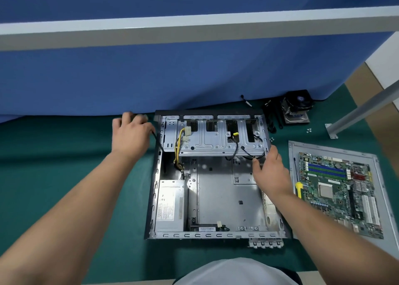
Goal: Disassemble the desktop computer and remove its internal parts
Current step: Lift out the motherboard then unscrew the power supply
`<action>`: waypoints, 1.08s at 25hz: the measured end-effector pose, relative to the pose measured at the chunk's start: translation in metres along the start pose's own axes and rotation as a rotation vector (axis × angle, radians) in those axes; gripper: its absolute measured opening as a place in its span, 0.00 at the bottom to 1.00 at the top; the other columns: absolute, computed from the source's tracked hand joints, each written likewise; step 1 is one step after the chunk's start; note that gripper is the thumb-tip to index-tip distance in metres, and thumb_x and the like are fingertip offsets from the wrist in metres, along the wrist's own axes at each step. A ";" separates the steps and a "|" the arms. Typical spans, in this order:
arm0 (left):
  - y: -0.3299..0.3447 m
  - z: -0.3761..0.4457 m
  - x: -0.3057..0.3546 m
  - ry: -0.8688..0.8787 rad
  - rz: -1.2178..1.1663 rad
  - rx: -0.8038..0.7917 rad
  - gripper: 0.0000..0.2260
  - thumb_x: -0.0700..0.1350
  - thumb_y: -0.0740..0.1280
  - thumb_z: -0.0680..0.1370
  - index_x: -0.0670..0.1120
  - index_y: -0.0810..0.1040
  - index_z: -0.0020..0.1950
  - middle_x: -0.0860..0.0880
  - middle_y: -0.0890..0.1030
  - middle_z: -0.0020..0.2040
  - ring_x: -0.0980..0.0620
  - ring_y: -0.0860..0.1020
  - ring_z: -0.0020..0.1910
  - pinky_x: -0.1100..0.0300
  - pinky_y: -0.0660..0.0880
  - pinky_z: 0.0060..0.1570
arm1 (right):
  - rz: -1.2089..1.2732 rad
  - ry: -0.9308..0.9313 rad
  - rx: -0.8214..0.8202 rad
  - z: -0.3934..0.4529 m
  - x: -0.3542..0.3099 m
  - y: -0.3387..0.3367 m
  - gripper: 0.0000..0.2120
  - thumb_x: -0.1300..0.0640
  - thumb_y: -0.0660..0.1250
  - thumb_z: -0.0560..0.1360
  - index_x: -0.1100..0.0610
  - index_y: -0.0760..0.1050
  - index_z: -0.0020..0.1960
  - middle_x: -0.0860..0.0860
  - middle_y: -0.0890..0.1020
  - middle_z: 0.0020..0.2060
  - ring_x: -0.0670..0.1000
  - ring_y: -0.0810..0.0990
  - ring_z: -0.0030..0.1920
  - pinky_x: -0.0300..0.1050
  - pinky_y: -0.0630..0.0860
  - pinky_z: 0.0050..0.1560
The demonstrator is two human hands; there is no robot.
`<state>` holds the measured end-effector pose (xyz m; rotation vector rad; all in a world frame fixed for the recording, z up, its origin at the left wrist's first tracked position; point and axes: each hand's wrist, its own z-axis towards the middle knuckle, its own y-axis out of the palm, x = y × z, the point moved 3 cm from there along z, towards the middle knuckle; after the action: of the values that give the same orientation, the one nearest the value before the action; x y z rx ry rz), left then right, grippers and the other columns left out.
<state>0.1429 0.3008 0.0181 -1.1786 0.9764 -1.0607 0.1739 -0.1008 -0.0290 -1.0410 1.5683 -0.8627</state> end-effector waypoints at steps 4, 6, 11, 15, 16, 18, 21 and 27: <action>0.037 0.000 -0.001 -0.304 -0.319 -0.167 0.14 0.36 0.63 0.80 0.45 0.84 0.60 0.39 0.78 0.60 0.35 0.73 0.58 0.47 0.71 0.53 | -0.010 0.002 0.014 0.001 0.000 0.001 0.30 0.48 0.62 0.82 0.60 0.54 0.77 0.62 0.74 0.63 0.69 0.80 0.53 0.56 0.73 0.44; 0.056 -0.003 -0.003 -0.431 -0.507 -0.209 0.16 0.35 0.62 0.79 0.44 0.83 0.63 0.39 0.80 0.61 0.36 0.77 0.58 0.51 0.74 0.53 | -0.013 0.007 0.012 0.001 0.001 0.002 0.30 0.48 0.62 0.82 0.60 0.54 0.77 0.61 0.74 0.62 0.69 0.80 0.53 0.55 0.71 0.43; 0.064 -0.031 0.011 -0.747 -1.107 -0.133 0.26 0.32 0.59 0.78 0.56 0.78 0.69 0.55 0.83 0.58 0.57 0.74 0.31 0.66 0.72 0.30 | -0.008 0.022 0.009 0.003 0.002 0.002 0.31 0.48 0.62 0.82 0.59 0.54 0.78 0.61 0.74 0.63 0.69 0.80 0.53 0.53 0.69 0.41; 0.041 -0.071 0.038 -0.673 -1.206 -0.004 0.18 0.48 0.65 0.82 0.64 0.71 0.70 0.81 0.75 0.51 0.79 0.74 0.45 0.83 0.66 0.44 | -0.008 0.016 -0.023 0.003 0.002 0.003 0.33 0.47 0.62 0.82 0.58 0.52 0.79 0.61 0.72 0.67 0.69 0.80 0.55 0.55 0.73 0.44; 0.038 -0.079 0.046 -0.613 -1.185 -0.068 0.20 0.49 0.67 0.82 0.66 0.68 0.71 0.81 0.73 0.55 0.78 0.73 0.52 0.81 0.66 0.50 | 0.014 0.014 -0.043 0.003 0.004 0.002 0.34 0.49 0.62 0.81 0.58 0.51 0.80 0.60 0.70 0.70 0.68 0.79 0.58 0.56 0.74 0.48; 0.038 -0.091 0.055 -0.523 -1.090 -0.193 0.29 0.44 0.68 0.81 0.65 0.61 0.77 0.72 0.71 0.65 0.66 0.75 0.59 0.67 0.70 0.58 | 0.114 0.003 -0.114 0.003 0.008 -0.001 0.37 0.54 0.63 0.81 0.54 0.46 0.83 0.57 0.63 0.77 0.66 0.76 0.64 0.56 0.75 0.55; 0.037 -0.096 0.062 -0.514 -0.891 -0.249 0.37 0.34 0.62 0.80 0.64 0.54 0.80 0.54 0.79 0.58 0.49 0.79 0.41 0.58 0.72 0.37 | 0.244 0.018 -0.232 -0.006 0.017 -0.008 0.41 0.62 0.61 0.80 0.47 0.38 0.83 0.54 0.56 0.81 0.58 0.76 0.62 0.47 0.71 0.52; 0.030 -0.094 0.062 -0.511 -0.854 -0.289 0.41 0.30 0.59 0.76 0.62 0.53 0.82 0.42 0.80 0.59 0.43 0.78 0.44 0.55 0.71 0.37 | 0.194 0.043 -0.199 -0.029 0.016 -0.013 0.43 0.72 0.58 0.77 0.50 0.41 0.84 0.59 0.80 0.55 0.53 0.79 0.38 0.46 0.75 0.33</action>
<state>0.0698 0.2213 -0.0265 -2.0757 0.1942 -1.1788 0.1462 -0.1196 -0.0168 -0.9946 1.7864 -0.6089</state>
